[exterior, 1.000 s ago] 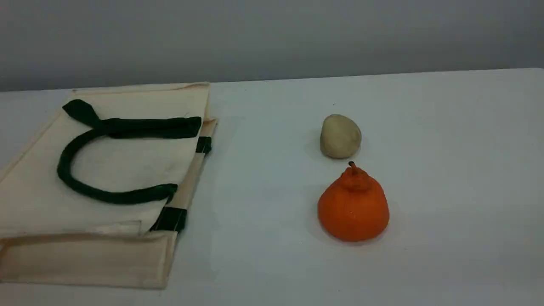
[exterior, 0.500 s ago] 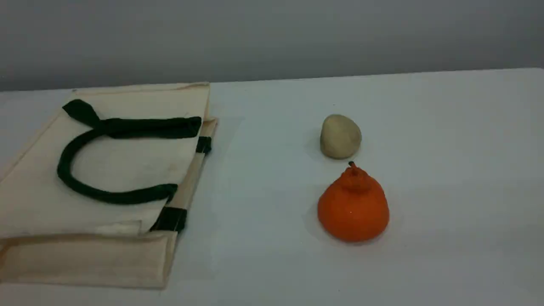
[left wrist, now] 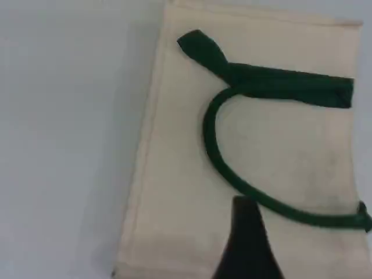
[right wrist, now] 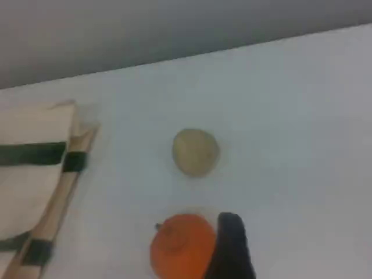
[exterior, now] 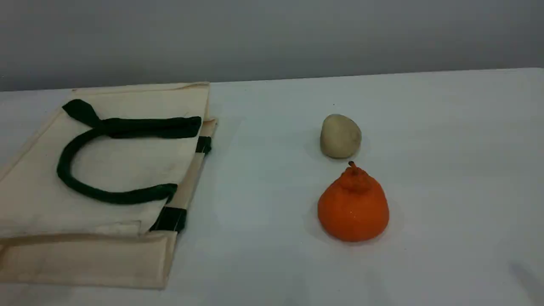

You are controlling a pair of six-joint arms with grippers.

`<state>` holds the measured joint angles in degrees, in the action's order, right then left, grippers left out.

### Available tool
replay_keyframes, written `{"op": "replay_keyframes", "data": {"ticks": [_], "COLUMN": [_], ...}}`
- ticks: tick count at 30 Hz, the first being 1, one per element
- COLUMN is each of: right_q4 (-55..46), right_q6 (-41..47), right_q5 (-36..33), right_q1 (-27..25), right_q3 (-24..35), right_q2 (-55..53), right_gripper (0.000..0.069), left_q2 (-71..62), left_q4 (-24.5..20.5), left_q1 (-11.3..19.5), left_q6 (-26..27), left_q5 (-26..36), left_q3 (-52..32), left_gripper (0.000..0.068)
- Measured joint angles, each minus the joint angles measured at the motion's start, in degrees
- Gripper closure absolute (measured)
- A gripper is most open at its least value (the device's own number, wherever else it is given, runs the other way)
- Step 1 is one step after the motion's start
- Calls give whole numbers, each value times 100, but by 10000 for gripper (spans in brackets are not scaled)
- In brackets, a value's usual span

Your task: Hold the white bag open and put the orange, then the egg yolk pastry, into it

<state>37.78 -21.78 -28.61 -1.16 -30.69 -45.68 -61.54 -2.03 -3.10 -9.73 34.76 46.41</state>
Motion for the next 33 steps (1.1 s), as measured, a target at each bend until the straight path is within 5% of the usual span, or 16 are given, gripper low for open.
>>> {"op": "replay_keyframes", "data": {"ticks": [12, 25, 33], "right_q4": [2044, 4561, 4843], "right_q6": [-2041, -4527, -4908], "right_q5": [488, 460, 458], "right_q1": [0, 0, 6], "right_q3": [-404, -411, -411], "right_q2": [-2368, -3511, -3565], "right_gripper": [187, 187, 187], "left_q2": [-2556, -4617, -5445], "left_q4": [-844, -775, -215], "left_q1": [0, 4, 4], "left_q6": [-1068, -1066, -432], "left_q5": [-785, -807, -600], "left_q3": [611, 1966, 2362], "left_gripper": [230, 230, 230]}}
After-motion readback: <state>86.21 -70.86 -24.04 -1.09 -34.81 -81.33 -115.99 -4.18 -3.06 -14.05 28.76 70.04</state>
